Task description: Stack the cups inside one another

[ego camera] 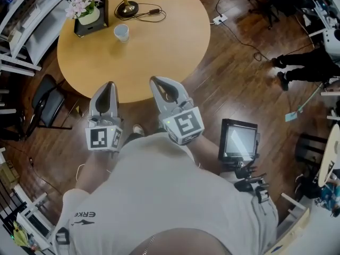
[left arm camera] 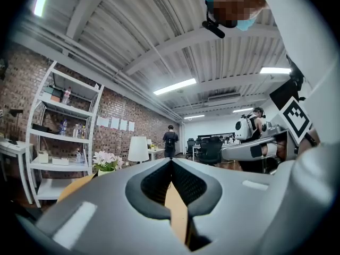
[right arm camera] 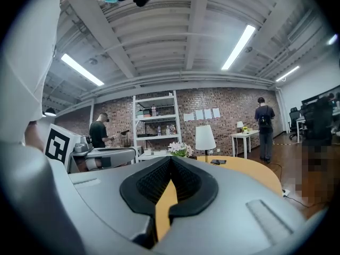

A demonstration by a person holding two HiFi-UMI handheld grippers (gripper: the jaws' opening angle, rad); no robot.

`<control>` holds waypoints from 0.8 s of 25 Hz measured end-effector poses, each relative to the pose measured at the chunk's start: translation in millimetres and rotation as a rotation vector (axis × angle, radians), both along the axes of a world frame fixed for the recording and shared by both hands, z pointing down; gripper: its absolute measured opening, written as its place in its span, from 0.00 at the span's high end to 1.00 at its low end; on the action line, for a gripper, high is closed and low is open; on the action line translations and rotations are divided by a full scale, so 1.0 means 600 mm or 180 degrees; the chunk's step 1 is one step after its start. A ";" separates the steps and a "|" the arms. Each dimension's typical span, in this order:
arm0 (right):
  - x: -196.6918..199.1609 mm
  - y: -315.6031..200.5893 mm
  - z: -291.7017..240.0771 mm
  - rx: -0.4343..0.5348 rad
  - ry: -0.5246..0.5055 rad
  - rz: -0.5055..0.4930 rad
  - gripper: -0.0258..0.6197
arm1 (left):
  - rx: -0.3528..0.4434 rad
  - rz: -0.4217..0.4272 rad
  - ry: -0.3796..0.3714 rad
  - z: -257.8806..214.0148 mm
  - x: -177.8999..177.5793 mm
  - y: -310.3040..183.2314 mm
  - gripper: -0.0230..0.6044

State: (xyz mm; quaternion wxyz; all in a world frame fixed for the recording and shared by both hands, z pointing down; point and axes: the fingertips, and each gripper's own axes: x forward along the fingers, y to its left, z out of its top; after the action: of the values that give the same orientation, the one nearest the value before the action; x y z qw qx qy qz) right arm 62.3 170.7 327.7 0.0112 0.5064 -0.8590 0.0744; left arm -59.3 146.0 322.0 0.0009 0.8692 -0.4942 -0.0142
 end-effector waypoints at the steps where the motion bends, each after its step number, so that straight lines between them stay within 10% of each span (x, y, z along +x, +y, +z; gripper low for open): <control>1: -0.004 0.004 -0.003 -0.0003 0.0020 0.0030 0.94 | 0.0002 0.0029 0.0028 -0.002 -0.005 0.003 0.96; 20: -0.100 0.040 -0.013 -0.0072 0.0193 0.0198 0.94 | 0.0037 0.0283 0.0248 -0.002 -0.097 0.052 0.96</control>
State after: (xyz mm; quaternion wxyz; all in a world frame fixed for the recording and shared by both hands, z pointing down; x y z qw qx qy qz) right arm 2.2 194.8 320.0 0.0406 0.5347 -0.8412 0.0691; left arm -117.5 177.2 320.6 0.0158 0.8891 -0.4546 -0.0508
